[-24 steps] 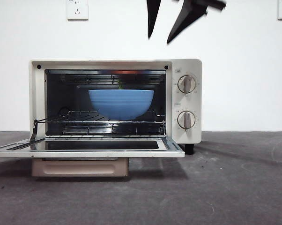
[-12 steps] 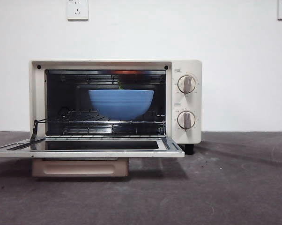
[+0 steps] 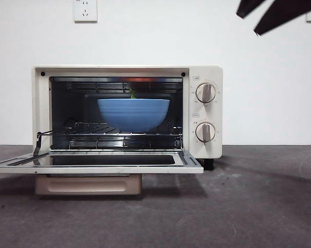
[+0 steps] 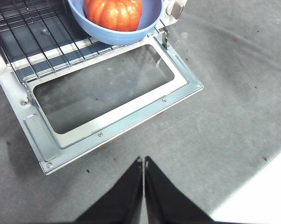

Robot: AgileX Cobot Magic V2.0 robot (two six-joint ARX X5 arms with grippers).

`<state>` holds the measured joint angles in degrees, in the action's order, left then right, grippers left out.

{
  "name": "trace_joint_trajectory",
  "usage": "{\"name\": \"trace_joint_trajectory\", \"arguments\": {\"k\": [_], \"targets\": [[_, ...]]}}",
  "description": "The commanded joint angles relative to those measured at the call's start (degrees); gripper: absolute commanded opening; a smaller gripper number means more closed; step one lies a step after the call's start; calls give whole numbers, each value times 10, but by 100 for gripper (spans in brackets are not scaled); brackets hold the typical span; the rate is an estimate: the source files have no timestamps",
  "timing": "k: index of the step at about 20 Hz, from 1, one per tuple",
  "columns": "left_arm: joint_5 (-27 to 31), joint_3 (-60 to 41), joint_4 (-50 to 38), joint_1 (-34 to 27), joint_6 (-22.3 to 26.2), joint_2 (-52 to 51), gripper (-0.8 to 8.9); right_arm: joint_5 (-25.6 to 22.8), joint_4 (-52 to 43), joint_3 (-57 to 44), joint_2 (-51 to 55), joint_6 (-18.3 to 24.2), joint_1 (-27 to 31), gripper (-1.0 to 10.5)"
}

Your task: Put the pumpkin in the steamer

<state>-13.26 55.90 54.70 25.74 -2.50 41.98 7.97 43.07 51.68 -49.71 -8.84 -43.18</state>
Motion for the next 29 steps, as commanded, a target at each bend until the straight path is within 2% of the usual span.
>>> {"name": "trace_joint_trajectory", "arguments": {"k": [1,7,13,15,17,19,24,29], "targets": [[2,4,-2,3,3,3,15,2,-14,7,5,-2,-6,203],[2,-10,-33,-11,-3,3,15,2,-19,7,5,-2,-6,203],[-2,-99,-160,-133,-26,31,14,11,-18,7,10,-2,-6,203],[-31,-116,-191,-186,-22,70,14,11,-18,7,12,-2,-6,203],[-90,-119,-219,-240,-14,129,14,11,-17,7,13,-1,-6,203],[-122,-119,-247,-271,-14,187,14,11,-15,7,13,1,-6,203],[-125,-119,-275,-291,11,325,14,10,-15,7,13,16,-6,203],[-125,-119,-319,-291,17,400,14,11,-14,7,12,18,-6,203]]}}
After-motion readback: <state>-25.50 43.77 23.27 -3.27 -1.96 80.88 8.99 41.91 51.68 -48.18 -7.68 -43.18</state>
